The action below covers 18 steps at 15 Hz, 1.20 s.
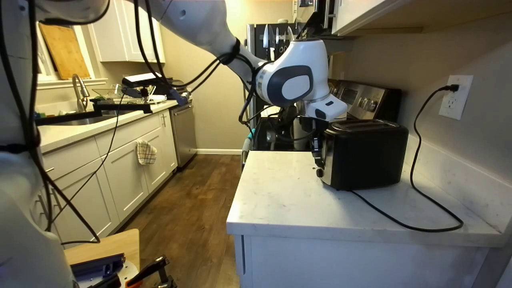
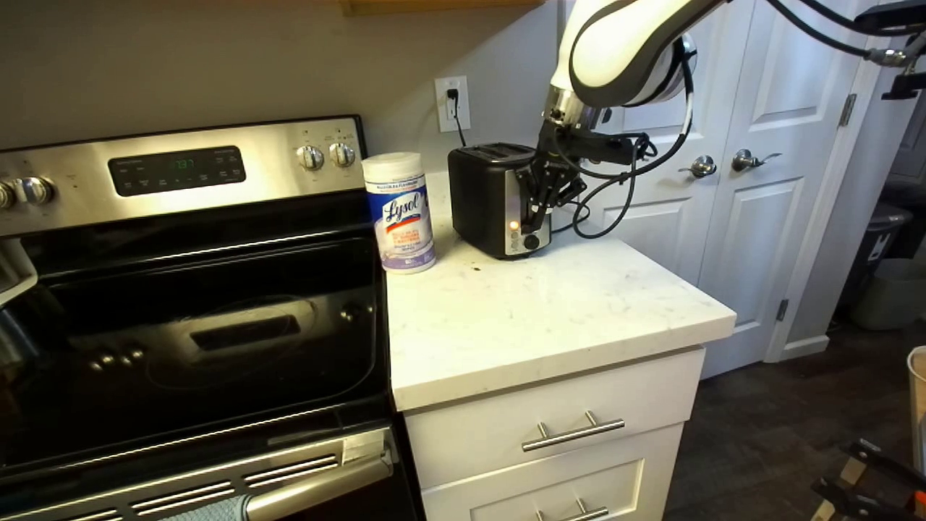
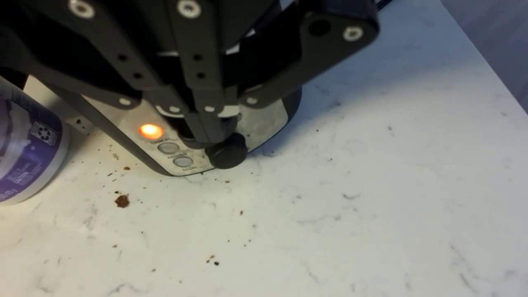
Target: Push the toaster lever down
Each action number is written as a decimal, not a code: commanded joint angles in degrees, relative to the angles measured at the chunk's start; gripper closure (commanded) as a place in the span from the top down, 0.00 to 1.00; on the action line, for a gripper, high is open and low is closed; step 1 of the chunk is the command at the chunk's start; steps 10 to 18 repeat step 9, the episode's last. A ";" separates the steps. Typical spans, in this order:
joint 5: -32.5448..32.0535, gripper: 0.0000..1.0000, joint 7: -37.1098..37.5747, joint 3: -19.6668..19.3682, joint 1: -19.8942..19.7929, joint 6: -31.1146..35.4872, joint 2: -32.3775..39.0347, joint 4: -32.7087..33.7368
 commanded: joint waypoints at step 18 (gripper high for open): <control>7.67 0.00 -3.09 4.71 2.33 0.37 -14.57 -10.83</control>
